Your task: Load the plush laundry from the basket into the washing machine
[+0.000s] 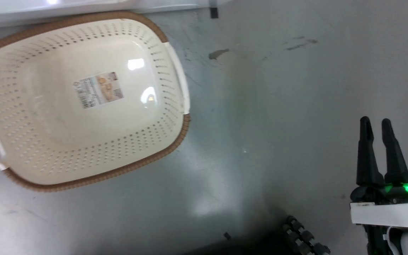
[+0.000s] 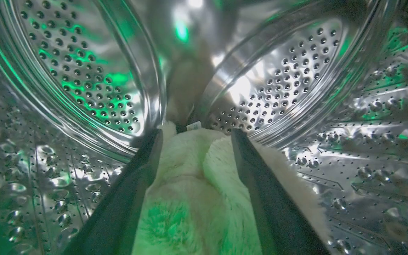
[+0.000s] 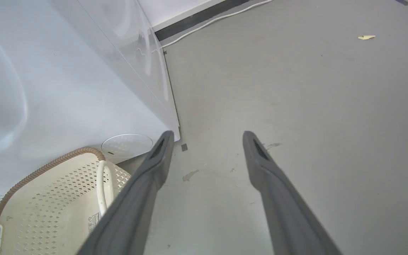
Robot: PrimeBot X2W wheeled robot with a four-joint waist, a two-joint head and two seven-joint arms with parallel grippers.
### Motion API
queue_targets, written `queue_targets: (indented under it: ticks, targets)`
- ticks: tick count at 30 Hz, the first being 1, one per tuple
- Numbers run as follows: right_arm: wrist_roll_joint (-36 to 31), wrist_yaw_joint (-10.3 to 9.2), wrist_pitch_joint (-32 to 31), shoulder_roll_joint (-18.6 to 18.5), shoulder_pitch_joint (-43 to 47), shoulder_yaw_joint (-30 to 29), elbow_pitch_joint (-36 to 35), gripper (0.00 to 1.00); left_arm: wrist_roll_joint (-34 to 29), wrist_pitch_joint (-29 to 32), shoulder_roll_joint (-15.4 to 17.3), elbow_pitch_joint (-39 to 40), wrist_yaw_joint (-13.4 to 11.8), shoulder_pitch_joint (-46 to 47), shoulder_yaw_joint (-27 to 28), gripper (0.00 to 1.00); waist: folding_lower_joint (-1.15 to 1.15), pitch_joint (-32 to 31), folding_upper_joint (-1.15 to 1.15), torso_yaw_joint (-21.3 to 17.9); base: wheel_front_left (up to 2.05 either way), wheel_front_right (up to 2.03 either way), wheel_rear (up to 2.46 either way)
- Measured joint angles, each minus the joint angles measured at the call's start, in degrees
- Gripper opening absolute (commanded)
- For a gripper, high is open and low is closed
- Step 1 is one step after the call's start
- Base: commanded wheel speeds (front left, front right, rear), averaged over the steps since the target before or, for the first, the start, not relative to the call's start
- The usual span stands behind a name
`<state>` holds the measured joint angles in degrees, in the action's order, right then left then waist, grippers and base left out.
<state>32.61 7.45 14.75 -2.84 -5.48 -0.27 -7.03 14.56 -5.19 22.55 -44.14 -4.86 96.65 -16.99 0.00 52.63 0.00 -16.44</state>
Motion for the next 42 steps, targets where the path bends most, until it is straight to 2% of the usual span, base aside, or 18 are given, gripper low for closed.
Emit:
queue_targets:
  ticks: [7,8,9,10,15,23,28,32,35,41,42]
  targets:
    - [-3.1,-0.01,0.0,0.0,-0.5,-1.8,-0.1,1.0,3.2,-4.9,-4.1,-2.1,0.7,-6.5,0.2,1.0,0.0,-2.9,0.0,3.6,0.0,0.0,0.0]
    - [-4.2,-0.01,0.0,0.0,-0.6,-2.3,-0.1,1.0,4.6,-6.2,-5.7,-3.1,1.0,-9.4,0.7,1.0,0.0,-4.4,0.0,4.6,0.0,0.0,0.0]
    - [-4.2,-0.01,0.0,0.0,-0.6,-2.3,-0.1,1.0,4.6,-6.2,-5.7,-3.1,1.0,-9.4,0.7,1.0,0.0,-4.4,0.0,4.6,0.0,0.0,0.0]
    - [-5.3,-0.01,0.0,0.0,-0.6,-2.7,-0.1,1.0,5.8,-7.3,-7.4,-3.7,1.3,-12.0,0.9,1.0,0.0,-6.0,0.0,5.8,0.0,0.0,0.0]
    - [-7.0,0.0,0.0,0.0,-0.6,-3.3,0.4,1.0,7.0,-8.8,-10.7,-4.8,2.3,-18.3,0.7,1.0,0.0,-10.8,0.0,8.7,0.0,0.0,0.0]
    - [-9.0,-0.01,0.0,0.0,0.5,-3.6,2.4,1.0,8.0,-9.5,-13.0,-4.2,3.0,-29.3,0.9,1.0,-0.01,-18.9,0.0,11.7,0.0,0.0,0.0]
    - [-12.4,-0.01,0.0,0.0,3.1,-2.8,4.6,1.0,8.7,-9.5,-14.5,0.1,3.1,-41.6,2.4,1.0,-0.02,-27.0,0.0,13.2,0.0,0.0,0.0]
    - [-12.9,-0.01,0.0,0.0,5.0,-2.9,5.7,1.0,8.7,-9.5,-14.9,3.0,3.4,-47.5,3.2,1.0,-0.02,-31.2,0.0,13.8,0.0,0.0,0.0]
    - [-15.7,-0.01,0.0,0.0,6.9,-2.4,6.5,1.0,8.7,-9.6,-15.6,6.5,3.4,-54.1,3.7,1.0,-0.02,-36.8,0.0,14.6,0.0,0.0,0.0]
    - [-18.2,-0.01,-0.6,0.0,9.5,-1.9,7.0,1.0,8.2,-9.6,-15.3,9.8,3.3,-61.6,3.9,1.0,-0.03,-43.5,0.0,15.5,0.0,0.0,0.0]
    - [-18.5,-0.01,-1.1,0.0,10.8,-1.5,7.2,1.0,8.2,-9.6,-14.7,11.0,2.9,-64.6,4.0,1.0,-0.02,-46.1,0.0,15.8,0.0,0.0,0.0]
